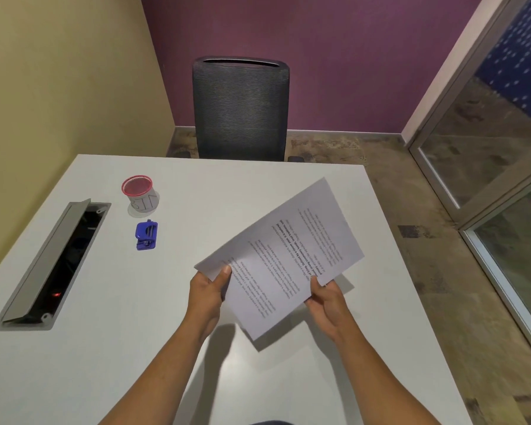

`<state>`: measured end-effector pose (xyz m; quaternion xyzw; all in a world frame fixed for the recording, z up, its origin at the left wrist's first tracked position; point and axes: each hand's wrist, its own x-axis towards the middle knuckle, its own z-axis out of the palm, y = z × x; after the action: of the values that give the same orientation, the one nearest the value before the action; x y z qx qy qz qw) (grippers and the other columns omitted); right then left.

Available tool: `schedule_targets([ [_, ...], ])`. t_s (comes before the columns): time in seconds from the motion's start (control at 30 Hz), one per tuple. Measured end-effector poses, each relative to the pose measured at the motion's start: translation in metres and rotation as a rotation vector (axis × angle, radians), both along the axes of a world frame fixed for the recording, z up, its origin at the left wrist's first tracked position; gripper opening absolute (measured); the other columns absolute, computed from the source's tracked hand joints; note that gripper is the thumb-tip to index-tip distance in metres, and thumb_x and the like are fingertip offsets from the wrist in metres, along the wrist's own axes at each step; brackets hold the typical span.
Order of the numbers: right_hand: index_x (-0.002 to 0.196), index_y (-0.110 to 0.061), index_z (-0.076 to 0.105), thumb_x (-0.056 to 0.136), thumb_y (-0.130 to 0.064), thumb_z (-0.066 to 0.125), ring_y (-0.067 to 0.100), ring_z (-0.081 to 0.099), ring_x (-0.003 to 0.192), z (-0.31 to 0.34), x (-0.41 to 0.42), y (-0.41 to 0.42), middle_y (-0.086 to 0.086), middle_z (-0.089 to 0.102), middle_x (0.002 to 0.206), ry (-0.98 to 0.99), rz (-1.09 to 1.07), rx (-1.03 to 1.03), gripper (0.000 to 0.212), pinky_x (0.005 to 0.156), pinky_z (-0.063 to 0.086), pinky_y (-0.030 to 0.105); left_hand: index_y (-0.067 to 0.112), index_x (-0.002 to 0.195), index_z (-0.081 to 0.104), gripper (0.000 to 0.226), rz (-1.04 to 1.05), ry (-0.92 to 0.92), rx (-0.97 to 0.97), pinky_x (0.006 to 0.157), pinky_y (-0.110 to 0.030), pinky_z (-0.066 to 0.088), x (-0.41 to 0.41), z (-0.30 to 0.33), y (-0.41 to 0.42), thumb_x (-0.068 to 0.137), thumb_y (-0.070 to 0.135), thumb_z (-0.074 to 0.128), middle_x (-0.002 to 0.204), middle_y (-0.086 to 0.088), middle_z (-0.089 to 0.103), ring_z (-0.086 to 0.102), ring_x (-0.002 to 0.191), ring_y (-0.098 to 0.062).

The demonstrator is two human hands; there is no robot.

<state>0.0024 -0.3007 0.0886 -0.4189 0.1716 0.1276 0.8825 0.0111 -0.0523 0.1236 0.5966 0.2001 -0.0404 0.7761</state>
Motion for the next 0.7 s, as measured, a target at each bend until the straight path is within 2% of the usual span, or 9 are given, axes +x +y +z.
schedule_targets([
  [0.1, 0.143, -0.011, 0.043, 0.095, 0.003, 0.053, 0.028, 0.057, 0.126, 0.005, 0.006, -0.001, 0.015, 0.060, 0.136, -0.018, -0.010, -0.132, 0.052, 0.110, 0.041, 0.049, 0.027, 0.107, 0.067, 0.016, 0.024, 0.011, -0.021, 0.067, -0.030, 0.057, -0.005, -0.001, -0.004, 0.095, 0.019, 0.059, 0.094, 0.001, 0.076, 0.073, 0.083, -0.015],
  [0.2, 0.137, -0.011, 0.051, 0.094, 0.006, 0.053, 0.023, 0.063, 0.119, 0.007, 0.009, -0.002, 0.010, 0.066, 0.129, -0.032, -0.049, -0.267, 0.046, 0.102, 0.048, 0.043, 0.026, 0.112, 0.065, 0.021, 0.017, 0.026, -0.016, 0.073, -0.036, 0.056, -0.008, -0.006, -0.005, 0.095, 0.016, 0.060, 0.101, 0.001, 0.075, 0.070, 0.090, -0.019],
  [0.27, 0.138, -0.012, 0.051, 0.094, 0.005, 0.055, 0.021, 0.063, 0.119, 0.010, 0.010, -0.004, 0.007, 0.067, 0.128, -0.067, -0.052, -0.348, 0.047, 0.099, 0.051, 0.038, 0.025, 0.111, 0.065, 0.022, 0.019, 0.045, -0.010, 0.075, -0.038, 0.057, -0.011, -0.011, -0.002, 0.093, 0.013, 0.062, 0.103, 0.000, 0.074, 0.068, 0.092, -0.020],
  [0.33, 0.135, -0.013, 0.054, 0.093, 0.002, 0.058, 0.019, 0.064, 0.117, 0.015, 0.011, -0.007, 0.003, 0.068, 0.126, -0.112, -0.023, -0.457, 0.044, 0.096, 0.054, 0.034, 0.020, 0.108, 0.063, 0.021, 0.035, 0.066, 0.007, 0.071, -0.035, 0.056, -0.013, -0.016, 0.005, 0.090, 0.010, 0.065, 0.105, -0.004, 0.072, 0.067, 0.092, -0.023],
  [0.43, 0.122, -0.019, 0.062, 0.092, -0.001, 0.062, 0.019, 0.068, 0.108, 0.023, 0.013, -0.011, 0.001, 0.073, 0.115, -0.130, 0.036, -0.578, 0.035, 0.090, 0.056, 0.035, 0.017, 0.100, 0.062, 0.019, 0.050, 0.057, 0.042, 0.070, -0.033, 0.053, -0.013, -0.021, 0.019, 0.086, 0.006, 0.069, 0.101, -0.008, 0.070, 0.065, 0.088, -0.025],
  [0.53, 0.114, -0.015, 0.065, 0.091, -0.001, 0.063, 0.026, 0.068, 0.094, 0.031, 0.015, -0.010, 0.006, 0.075, 0.108, -0.157, 0.080, -0.669, 0.027, 0.073, 0.055, 0.036, 0.022, 0.103, 0.062, 0.027, -0.051, 0.049, 0.134, 0.071, -0.026, 0.051, -0.009, -0.018, 0.030, 0.083, 0.006, 0.072, 0.096, -0.005, 0.073, 0.068, 0.085, -0.016],
  [0.6, 0.114, -0.013, 0.065, 0.092, -0.001, 0.062, 0.025, 0.069, 0.089, 0.036, 0.016, -0.009, 0.006, 0.075, 0.108, -0.213, 0.145, -0.730, 0.025, 0.064, 0.053, 0.034, 0.023, 0.106, 0.060, 0.031, -0.177, 0.040, 0.197, 0.072, -0.026, 0.051, -0.005, -0.015, 0.031, 0.082, 0.007, 0.073, 0.091, -0.003, 0.075, 0.070, 0.086, -0.017],
  [0.7, 0.113, -0.023, 0.067, 0.093, -0.006, 0.060, 0.016, 0.072, 0.094, 0.040, 0.017, -0.004, -0.004, 0.075, 0.108, -0.245, 0.238, -0.807, 0.028, 0.071, 0.059, 0.032, 0.023, 0.104, 0.059, 0.030, -0.254, 0.004, 0.285, 0.077, -0.031, 0.056, 0.004, -0.007, 0.026, 0.082, 0.010, 0.074, 0.096, -0.005, 0.075, 0.070, 0.093, -0.022],
])
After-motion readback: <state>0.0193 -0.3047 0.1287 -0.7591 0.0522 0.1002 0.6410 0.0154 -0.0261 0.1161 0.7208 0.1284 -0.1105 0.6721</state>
